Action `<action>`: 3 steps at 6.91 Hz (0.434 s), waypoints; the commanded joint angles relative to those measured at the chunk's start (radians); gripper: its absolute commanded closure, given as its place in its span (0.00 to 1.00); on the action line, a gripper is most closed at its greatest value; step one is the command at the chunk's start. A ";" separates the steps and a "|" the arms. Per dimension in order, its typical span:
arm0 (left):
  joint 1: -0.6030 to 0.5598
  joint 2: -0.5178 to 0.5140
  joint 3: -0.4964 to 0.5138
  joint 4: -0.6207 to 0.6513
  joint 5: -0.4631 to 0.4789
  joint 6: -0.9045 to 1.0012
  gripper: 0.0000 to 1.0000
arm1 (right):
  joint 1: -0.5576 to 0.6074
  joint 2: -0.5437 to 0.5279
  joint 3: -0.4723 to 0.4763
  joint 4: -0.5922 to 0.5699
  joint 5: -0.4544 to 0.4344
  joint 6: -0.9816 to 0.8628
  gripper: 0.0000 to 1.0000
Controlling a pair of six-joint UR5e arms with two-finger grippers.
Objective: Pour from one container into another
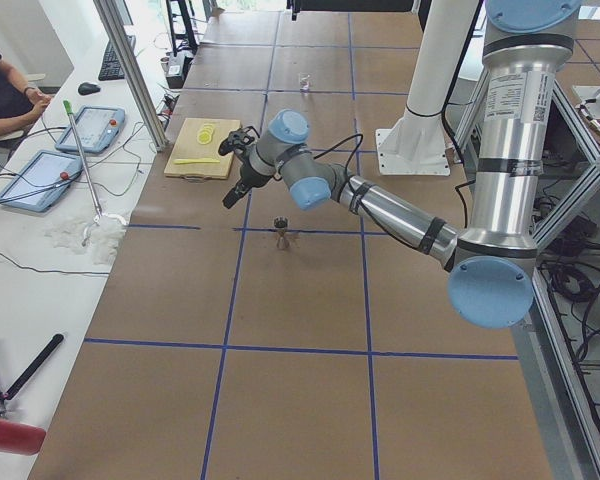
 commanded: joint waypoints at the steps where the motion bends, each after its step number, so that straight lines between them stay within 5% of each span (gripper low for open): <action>1: -0.159 -0.018 0.162 0.066 -0.192 0.244 0.00 | 0.112 0.017 -0.126 -0.014 0.103 -0.212 0.00; 3: -0.215 -0.023 0.163 0.185 -0.228 0.273 0.00 | 0.117 -0.024 -0.124 0.009 0.105 -0.211 0.00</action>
